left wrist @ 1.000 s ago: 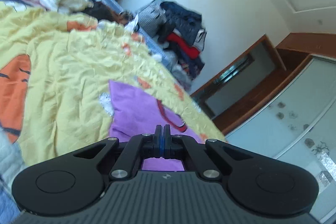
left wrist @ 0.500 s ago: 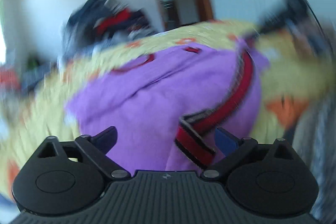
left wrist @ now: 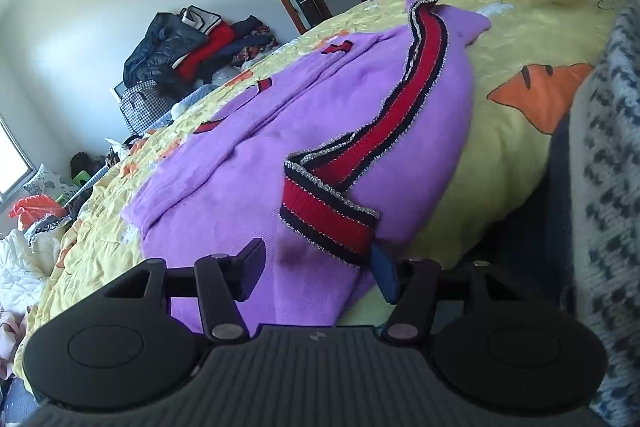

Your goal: Fold small clothes

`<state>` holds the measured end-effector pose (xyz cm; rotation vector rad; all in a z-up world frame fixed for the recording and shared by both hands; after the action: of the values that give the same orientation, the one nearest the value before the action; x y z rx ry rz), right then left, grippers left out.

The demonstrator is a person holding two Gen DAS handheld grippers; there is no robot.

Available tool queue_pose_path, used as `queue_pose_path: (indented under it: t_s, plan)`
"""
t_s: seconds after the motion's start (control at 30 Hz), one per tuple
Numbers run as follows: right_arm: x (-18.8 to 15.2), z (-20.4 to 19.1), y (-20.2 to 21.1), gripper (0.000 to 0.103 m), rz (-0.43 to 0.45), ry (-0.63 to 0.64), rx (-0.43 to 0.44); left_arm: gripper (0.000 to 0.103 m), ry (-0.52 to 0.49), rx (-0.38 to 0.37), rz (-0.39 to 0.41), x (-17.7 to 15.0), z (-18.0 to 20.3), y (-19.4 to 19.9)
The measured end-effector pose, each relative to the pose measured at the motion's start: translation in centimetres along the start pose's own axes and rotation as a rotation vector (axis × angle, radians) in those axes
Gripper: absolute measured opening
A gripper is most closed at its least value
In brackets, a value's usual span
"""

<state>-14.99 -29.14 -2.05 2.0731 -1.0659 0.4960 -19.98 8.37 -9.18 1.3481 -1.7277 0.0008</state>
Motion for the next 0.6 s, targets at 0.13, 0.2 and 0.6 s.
queue_pose_path:
  t_s: [0.13, 0.2, 0.6]
  plan:
    - [0.0, 0.1, 0.0, 0.004, 0.0, -0.001, 0.0, 0.037, 0.091, 0.012, 0.013, 0.1, -0.8, 0.3]
    - [0.0, 0.2, 0.0, 0.004, 0.0, -0.004, -0.001, 0.031, 0.126, 0.019, 0.011, 0.4, -1.5, 0.1]
    - [0.0, -0.5, 1.3, 0.004, 0.037, 0.005, 0.032, 0.007, 0.73, -0.17, 0.107, -2.0, -9.4, 2.6]
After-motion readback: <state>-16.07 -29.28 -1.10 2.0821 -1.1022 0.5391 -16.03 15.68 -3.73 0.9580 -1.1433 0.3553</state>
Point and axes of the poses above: each gripper's, at about its wrist camera, not at the fingertips, and y roughly against the way its jaws point, z to its right, x to its top, the point moved 5 cm from there along -y, roughly the way its jaws point, and after that the axes turned 8 degrees about -y, right-handed, at the moved point
